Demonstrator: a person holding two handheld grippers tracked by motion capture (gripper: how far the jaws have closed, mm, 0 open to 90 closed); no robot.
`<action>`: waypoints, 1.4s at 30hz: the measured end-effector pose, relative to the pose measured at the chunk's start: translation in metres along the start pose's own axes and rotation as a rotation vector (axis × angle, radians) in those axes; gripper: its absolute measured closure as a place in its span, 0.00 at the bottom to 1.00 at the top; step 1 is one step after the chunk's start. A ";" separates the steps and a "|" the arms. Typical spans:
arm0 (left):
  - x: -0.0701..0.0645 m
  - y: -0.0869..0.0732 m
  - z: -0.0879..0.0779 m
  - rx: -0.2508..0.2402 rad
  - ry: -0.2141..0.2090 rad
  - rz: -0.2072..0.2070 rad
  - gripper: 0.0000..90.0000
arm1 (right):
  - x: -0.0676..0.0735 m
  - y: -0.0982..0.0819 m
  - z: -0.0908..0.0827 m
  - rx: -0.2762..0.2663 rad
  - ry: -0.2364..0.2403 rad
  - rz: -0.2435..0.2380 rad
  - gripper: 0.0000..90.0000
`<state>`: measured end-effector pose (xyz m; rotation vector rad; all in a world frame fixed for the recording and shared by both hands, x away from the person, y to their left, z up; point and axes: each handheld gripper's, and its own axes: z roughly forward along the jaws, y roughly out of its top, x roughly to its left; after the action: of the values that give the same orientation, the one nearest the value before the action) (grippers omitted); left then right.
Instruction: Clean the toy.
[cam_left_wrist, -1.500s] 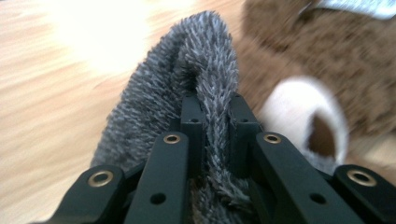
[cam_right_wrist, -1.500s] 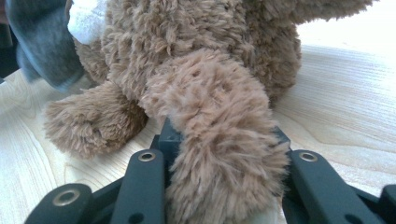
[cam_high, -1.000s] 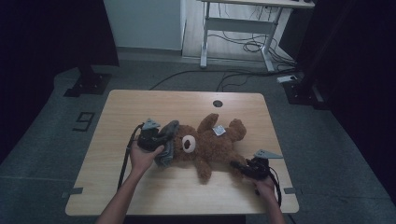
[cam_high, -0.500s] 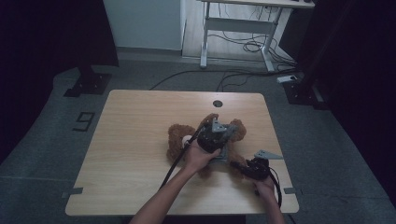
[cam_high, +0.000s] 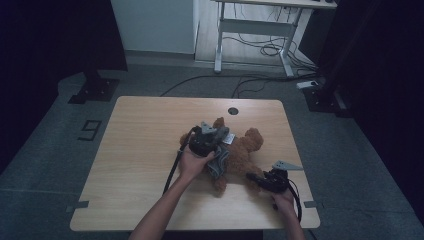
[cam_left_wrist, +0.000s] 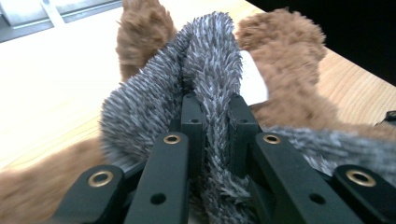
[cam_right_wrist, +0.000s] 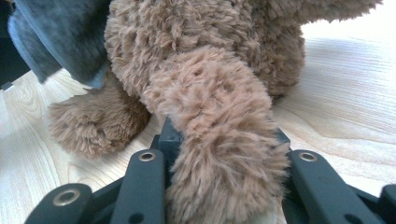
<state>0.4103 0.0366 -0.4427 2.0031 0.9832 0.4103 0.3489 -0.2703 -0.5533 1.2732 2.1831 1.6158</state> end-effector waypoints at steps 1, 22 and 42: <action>0.004 -0.002 -0.006 -0.004 0.007 0.005 0.89 | 0.000 0.000 0.000 0.000 0.001 0.000 0.70; 0.099 -0.092 -0.025 0.095 0.131 -0.202 0.89 | 0.001 0.000 0.003 0.016 -0.011 0.018 0.70; 0.012 -0.004 -0.051 -0.115 -0.083 -0.026 0.88 | 0.001 0.000 0.002 0.019 -0.017 0.023 0.70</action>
<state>0.3853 0.0747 -0.4171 1.8868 0.9132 0.3590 0.3500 -0.2679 -0.5537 1.3172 2.1870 1.5900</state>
